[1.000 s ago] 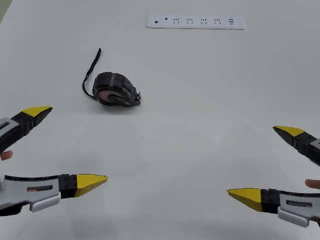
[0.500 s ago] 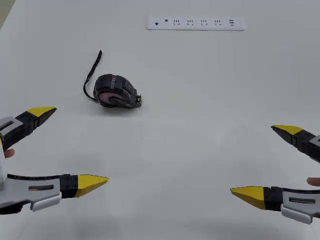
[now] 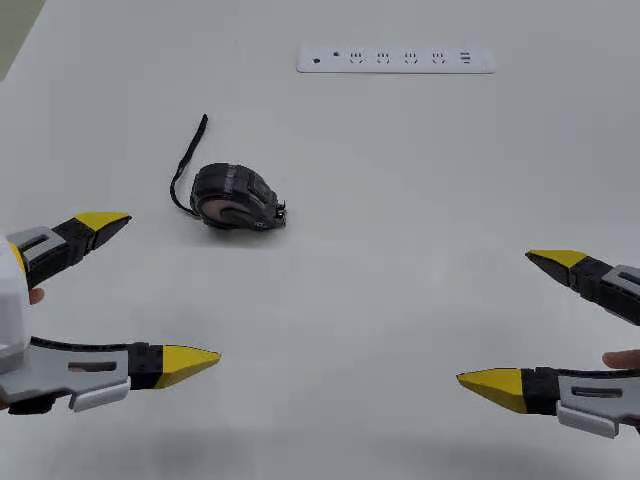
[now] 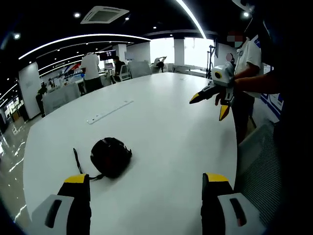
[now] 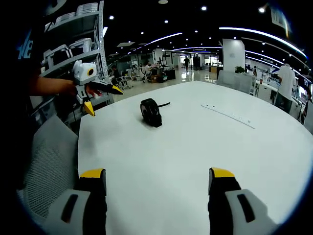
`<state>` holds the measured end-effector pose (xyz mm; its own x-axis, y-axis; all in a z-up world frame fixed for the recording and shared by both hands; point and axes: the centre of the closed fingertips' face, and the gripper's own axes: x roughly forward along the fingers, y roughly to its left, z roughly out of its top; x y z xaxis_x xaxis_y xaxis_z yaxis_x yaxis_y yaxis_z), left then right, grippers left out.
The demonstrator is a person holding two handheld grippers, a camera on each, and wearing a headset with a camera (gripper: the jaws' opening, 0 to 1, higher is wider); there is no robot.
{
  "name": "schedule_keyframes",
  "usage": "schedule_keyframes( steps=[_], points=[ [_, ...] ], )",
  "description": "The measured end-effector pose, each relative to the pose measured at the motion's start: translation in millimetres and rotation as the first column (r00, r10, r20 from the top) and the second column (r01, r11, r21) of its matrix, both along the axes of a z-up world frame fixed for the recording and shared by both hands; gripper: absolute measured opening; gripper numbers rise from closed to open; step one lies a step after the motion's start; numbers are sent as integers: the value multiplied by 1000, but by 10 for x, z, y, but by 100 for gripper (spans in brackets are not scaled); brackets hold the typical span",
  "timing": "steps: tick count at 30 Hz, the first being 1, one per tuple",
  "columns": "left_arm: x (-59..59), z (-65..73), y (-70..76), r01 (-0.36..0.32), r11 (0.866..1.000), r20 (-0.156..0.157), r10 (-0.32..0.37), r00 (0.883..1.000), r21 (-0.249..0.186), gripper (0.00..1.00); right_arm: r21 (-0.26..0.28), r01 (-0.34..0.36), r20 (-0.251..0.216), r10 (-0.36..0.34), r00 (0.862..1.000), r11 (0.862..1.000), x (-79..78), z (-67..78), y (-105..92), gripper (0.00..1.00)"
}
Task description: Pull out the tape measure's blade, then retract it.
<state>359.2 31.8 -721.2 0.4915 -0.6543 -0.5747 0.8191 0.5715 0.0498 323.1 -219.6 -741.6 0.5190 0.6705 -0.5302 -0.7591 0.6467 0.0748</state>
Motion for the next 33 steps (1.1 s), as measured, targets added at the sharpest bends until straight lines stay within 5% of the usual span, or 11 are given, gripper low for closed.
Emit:
schedule_keyframes(
  steps=[16,33],
  points=[
    [285,-84,-94,88,995,-2,-88,996,44,89,-22,-84,14,85,996,996,276,-95,142,82],
    [619,-319,-155,181,978,-31,-179,983,107,83,-13,-187,40,187,982,982,647,-180,464,72]
  ],
)
